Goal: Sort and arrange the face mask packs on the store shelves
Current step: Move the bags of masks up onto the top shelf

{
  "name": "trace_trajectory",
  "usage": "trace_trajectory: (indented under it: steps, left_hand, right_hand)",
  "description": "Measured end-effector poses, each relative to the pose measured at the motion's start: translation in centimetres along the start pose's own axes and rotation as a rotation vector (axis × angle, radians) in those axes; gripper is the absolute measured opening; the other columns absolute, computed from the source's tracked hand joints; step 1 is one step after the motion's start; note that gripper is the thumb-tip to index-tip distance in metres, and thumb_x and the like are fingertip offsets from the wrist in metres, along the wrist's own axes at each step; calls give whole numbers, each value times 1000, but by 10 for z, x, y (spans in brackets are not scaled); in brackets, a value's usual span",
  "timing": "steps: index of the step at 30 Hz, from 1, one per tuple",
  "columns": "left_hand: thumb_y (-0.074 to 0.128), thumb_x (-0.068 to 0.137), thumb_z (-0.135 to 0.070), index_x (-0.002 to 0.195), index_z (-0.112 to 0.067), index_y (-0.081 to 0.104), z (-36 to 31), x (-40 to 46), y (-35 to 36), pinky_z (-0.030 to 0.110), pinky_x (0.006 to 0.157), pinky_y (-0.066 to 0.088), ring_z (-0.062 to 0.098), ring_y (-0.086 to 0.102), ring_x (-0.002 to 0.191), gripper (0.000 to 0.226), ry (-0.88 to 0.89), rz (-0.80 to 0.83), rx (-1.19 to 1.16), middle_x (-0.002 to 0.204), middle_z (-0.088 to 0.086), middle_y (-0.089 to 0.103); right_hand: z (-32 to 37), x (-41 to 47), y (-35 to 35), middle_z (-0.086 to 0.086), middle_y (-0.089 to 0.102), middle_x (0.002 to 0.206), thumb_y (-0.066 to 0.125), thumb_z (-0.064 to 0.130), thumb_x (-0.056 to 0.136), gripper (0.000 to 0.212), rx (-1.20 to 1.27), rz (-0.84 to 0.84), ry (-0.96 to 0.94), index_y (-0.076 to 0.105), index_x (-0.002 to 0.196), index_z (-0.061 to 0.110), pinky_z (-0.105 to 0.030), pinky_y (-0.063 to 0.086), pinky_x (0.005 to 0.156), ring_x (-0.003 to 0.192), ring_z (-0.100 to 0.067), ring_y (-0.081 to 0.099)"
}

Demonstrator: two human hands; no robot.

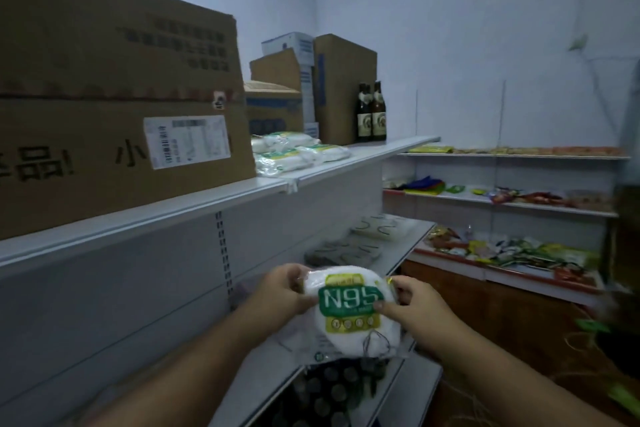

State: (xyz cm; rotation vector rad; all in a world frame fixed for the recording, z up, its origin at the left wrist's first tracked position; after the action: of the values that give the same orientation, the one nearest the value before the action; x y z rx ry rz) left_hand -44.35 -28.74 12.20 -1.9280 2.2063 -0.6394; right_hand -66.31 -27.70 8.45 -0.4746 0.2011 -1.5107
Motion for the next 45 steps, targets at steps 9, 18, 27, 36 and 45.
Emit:
trace_trajectory:
  steps: [9, 18, 27, 36, 45]
  left_hand:
    - [65, 82, 11, 90, -13, 55, -76, 87, 88, 31, 55, 53, 21, 61, 60, 28, -55, 2, -192, 71, 7, 61]
    - [68, 84, -6, 113, -17, 52, -156, 171, 17, 23, 48, 50, 11, 62, 47, 34, 68, -74, -48, 74, 10, 65]
    - [61, 89, -20, 96, -8, 51, -175, 233, -89, 21, 41, 46, 15, 58, 46, 17, -7, -332, 409, 73, 9, 64]
    - [59, 90, -35, 95, -7, 72, -198, 236, -135, 24, 54, 54, 13, 69, 56, 32, -119, -453, 1151, 80, 4, 74]
    - [64, 87, -43, 122, -22, 65, -170, 211, -109, 27, 86, 53, 12, 63, 97, 40, -268, -363, 1300, 117, -5, 66]
  right_hand:
    - [-8, 31, -133, 2, 75, 85, 63, 26, 90, 12, 127, -231, -16, 69, 90, 15, -37, 57, 78, 79, -14, 71]
    - [75, 142, -165, -11, 72, 83, 54, 44, 92, 33, 2, -249, -149, 69, 80, 17, -32, 52, 68, 74, -20, 67]
    - [162, 284, -119, -21, 68, 97, 63, 45, 88, 34, -46, -99, -173, 70, 75, 14, -36, 53, 75, 84, -30, 65]
    - [199, 369, -34, -1, 34, 63, 53, 39, 96, 34, -109, 150, -188, 60, 96, 5, -20, 24, 37, 51, -13, 25]
    - [222, 370, 6, 0, 54, 121, 51, 47, 92, 38, -542, 87, -640, 53, 125, 28, -33, 49, 75, 94, -20, 59]
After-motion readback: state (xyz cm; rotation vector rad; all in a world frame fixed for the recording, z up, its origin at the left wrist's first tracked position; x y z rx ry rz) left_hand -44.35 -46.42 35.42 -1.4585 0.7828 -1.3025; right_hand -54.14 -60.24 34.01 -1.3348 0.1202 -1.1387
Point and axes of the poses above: each hand's wrist, its own x-axis towards the middle knuckle, its own y-axis out of the palm, z = x × y, the point moved 6 cm from there along x, towards the middle knuckle
